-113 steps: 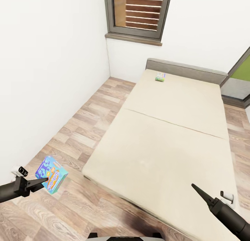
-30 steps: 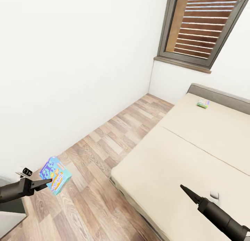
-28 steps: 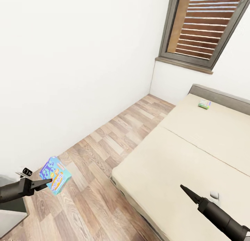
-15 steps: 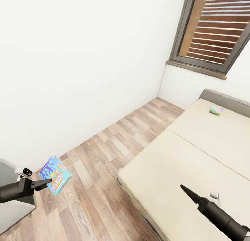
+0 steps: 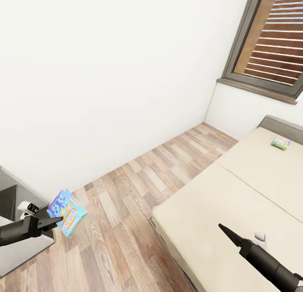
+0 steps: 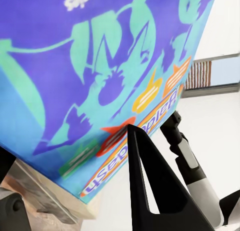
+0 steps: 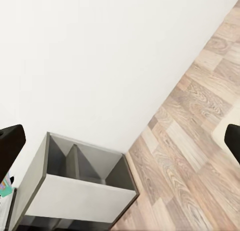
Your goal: Put all the toys in the child's room - the three board games (two on the bed and one on the table), the two jigsaw puzzles on the table, and the tennis ball on the table - inside the toy box on the table in the child's room.
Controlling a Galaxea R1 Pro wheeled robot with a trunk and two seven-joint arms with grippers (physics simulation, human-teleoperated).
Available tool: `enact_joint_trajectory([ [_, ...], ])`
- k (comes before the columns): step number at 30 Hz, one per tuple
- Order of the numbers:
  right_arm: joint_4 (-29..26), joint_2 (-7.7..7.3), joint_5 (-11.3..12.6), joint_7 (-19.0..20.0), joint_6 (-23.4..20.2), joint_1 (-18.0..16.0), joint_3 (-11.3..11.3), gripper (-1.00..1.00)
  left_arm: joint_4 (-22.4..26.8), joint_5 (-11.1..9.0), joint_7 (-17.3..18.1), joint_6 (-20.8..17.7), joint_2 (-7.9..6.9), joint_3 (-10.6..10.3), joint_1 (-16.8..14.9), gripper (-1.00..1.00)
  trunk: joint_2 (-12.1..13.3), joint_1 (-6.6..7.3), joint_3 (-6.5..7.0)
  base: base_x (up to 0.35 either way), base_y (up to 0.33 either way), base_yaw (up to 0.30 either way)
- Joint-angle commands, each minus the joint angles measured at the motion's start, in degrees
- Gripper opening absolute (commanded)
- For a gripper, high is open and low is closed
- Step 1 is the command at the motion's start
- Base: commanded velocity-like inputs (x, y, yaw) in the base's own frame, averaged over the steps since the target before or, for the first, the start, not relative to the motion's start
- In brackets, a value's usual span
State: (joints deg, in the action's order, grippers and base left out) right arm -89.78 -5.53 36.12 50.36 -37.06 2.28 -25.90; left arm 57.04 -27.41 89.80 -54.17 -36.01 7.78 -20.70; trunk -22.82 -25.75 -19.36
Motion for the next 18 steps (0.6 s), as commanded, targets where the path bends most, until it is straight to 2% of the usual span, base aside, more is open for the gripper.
enact_joint_trajectory([
  [1, 0.0, -0.01, 0.3, -0.1, -0.4, 0.0, 0.0, 1.0, 0.0, 0.0, 0.2, -0.6, -0.02, 0.0, 0.0, -1.0, -0.1, -0.03, -0.01, 0.0, 0.0, 0.214],
  [18, 0.0, -0.01, 0.4, -0.4, -0.4, 0.0, 0.0, 1.0, 0.0, 0.0, 0.2, -0.6, -0.02, 0.0, 0.0, -1.0, -0.1, -0.03, 1.19, -0.02, 0.0, 0.214],
])
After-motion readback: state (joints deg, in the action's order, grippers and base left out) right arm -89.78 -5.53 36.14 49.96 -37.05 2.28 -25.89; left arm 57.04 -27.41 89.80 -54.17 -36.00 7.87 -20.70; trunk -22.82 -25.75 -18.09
